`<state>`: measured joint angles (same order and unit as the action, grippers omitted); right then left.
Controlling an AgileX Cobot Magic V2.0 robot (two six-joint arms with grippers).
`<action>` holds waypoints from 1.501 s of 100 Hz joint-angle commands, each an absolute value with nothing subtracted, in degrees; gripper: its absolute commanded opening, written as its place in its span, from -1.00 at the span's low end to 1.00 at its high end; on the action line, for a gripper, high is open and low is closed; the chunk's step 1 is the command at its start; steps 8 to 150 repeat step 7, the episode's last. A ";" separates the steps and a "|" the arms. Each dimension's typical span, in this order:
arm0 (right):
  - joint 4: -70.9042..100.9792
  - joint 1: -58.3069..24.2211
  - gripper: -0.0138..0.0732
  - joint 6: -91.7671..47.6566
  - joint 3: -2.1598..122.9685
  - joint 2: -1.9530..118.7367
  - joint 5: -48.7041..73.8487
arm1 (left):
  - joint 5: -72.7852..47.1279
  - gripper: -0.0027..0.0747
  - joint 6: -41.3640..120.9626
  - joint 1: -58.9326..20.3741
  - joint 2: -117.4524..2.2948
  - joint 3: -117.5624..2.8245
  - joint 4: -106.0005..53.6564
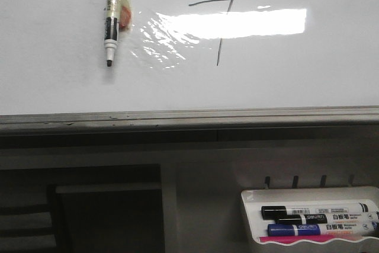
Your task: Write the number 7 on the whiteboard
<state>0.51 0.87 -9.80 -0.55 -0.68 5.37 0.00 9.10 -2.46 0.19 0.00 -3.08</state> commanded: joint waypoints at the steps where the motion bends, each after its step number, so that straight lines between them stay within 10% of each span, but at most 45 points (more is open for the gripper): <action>1: 0.00 1.08 -0.83 -9.88 -2.28 -1.78 0.94 | 4.18 -0.98 8.38 -2.76 2.00 2.05 -3.59; 150: 0.00 1.08 -0.83 -9.88 -2.28 -1.78 0.94 | 4.18 -0.98 8.38 -2.76 2.00 2.05 -3.59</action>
